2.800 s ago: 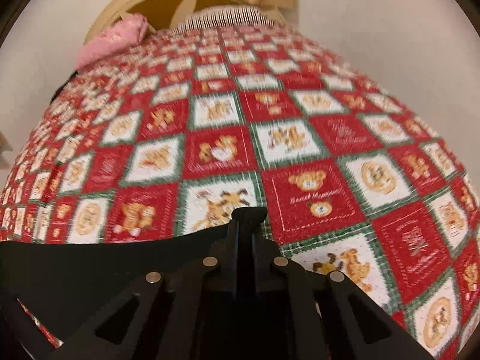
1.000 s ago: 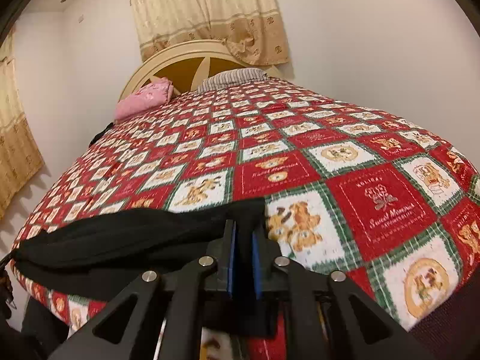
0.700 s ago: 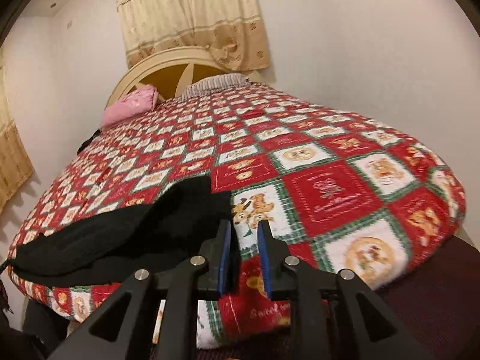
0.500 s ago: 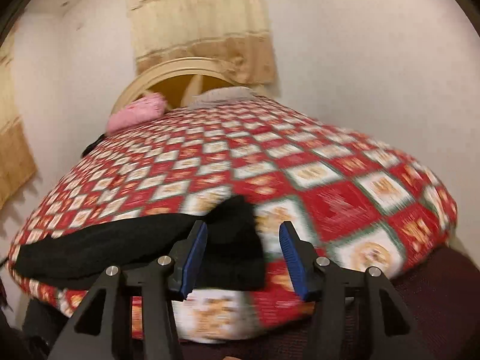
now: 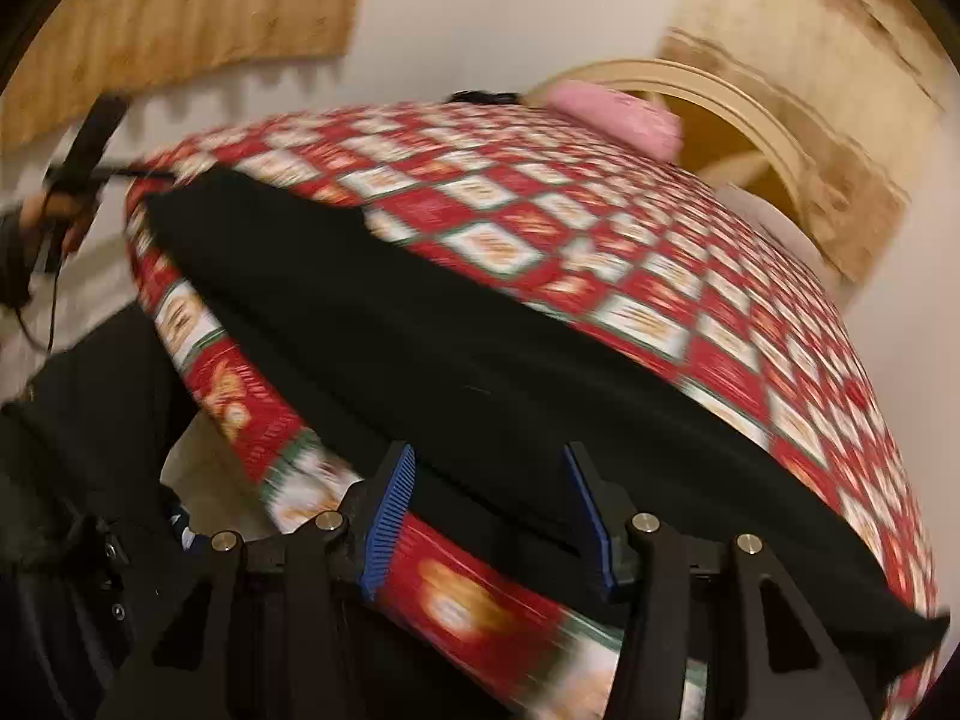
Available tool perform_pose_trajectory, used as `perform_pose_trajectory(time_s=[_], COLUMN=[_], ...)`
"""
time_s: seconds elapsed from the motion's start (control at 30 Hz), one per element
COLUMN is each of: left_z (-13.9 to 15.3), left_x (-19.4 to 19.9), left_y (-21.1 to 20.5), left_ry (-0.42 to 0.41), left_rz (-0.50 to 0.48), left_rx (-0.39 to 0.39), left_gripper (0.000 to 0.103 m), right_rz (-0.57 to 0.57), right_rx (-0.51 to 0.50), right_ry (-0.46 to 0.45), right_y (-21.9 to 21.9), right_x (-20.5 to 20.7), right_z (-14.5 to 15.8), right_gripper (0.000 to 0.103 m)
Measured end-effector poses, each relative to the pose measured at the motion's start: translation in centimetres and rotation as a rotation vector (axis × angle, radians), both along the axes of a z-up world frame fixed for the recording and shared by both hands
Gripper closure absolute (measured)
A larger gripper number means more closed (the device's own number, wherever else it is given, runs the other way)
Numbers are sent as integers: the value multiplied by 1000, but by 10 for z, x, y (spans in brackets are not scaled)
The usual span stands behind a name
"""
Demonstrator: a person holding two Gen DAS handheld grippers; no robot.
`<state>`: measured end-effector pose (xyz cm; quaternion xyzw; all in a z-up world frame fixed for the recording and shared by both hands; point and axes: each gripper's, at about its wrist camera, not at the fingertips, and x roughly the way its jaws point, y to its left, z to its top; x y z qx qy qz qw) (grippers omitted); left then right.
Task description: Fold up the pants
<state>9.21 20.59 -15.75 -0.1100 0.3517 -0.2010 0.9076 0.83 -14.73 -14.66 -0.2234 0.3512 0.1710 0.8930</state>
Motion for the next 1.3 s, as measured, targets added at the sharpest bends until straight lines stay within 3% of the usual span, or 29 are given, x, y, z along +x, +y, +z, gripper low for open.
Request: perform_pose_trajectory(time_s=[0.2,0.5,0.6,0.73,0.83,0.93,1.03,1.2,1.27,1.3], left_z=[-1,-3,-6,-7,-2,0,-9,-9,-9,-8], left_x=[12,40,42,40,38,40,49,47,46,46], left_y=[1,0,3,11,8,-1,0,8,8,6], left_ry=[26,72,101,109,85,87,142,136,130,124], left_rz=[41,69,109,128,96,65,88,130,122,105], left_rx=[47,37,59,27,-17,-9,-14,-28,-31,-32], left_gripper=[57,56,44,44,44,46,46,46,55,67], right_rz=[100,89,85,93,94,94,95,85,82,82], right_rx=[-22,7,39,62,66,70,72,86,92,93], right_ry=[4,-4,-6,-4,-5,-9,-13,-6,-3,-4], right_y=[40,42,39,38,40,42,43,40,40,39], right_x=[4,7,5,2,3,4,3,2,2,3], right_z=[-15,-13,-9,-9,-10,-10,-10,-11,-12,-12], right_gripper=[51,51,51,51,51,51,51,51,51,51])
